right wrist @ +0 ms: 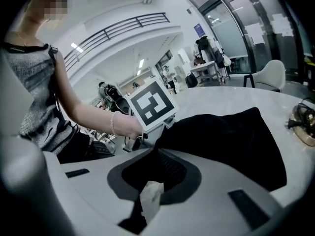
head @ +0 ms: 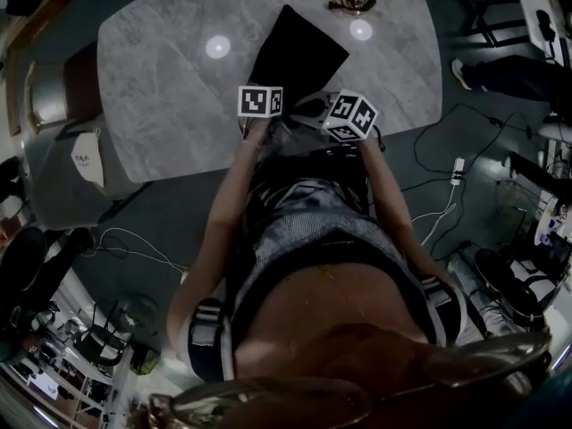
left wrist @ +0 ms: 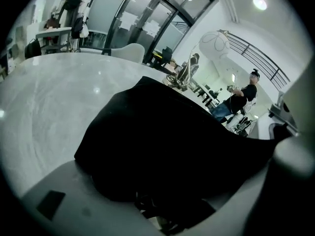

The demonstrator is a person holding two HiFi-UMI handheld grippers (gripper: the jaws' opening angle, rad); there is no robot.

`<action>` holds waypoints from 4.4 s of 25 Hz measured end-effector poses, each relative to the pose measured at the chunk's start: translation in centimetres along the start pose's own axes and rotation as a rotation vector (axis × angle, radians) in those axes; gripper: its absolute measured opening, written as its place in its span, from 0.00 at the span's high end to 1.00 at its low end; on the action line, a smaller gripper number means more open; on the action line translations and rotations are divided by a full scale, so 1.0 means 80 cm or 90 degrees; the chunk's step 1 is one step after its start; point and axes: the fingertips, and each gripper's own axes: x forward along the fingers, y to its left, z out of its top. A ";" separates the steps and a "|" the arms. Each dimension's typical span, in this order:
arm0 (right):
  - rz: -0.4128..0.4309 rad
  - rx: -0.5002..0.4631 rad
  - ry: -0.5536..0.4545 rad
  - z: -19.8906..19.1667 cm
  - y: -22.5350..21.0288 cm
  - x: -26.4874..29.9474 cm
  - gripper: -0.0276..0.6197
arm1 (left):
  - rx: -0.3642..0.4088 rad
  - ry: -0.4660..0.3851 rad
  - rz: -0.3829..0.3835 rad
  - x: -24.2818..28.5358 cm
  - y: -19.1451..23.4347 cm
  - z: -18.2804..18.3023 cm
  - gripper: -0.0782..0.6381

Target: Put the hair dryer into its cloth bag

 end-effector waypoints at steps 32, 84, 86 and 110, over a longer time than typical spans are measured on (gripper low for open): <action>0.008 0.035 0.055 -0.025 -0.054 -0.006 0.84 | 0.003 -0.031 0.079 -0.087 0.012 -0.126 0.30; 0.079 -0.040 0.032 -0.001 -0.022 -0.020 0.85 | -0.161 -0.057 -0.011 -0.029 -0.031 -0.036 0.78; 0.079 -0.043 0.036 -0.003 -0.023 -0.021 0.85 | -0.177 -0.067 -0.025 -0.023 -0.032 -0.029 0.78; 0.071 0.027 -0.079 0.015 -0.058 -0.080 0.85 | -0.172 -0.172 -0.054 0.031 -0.041 0.026 0.67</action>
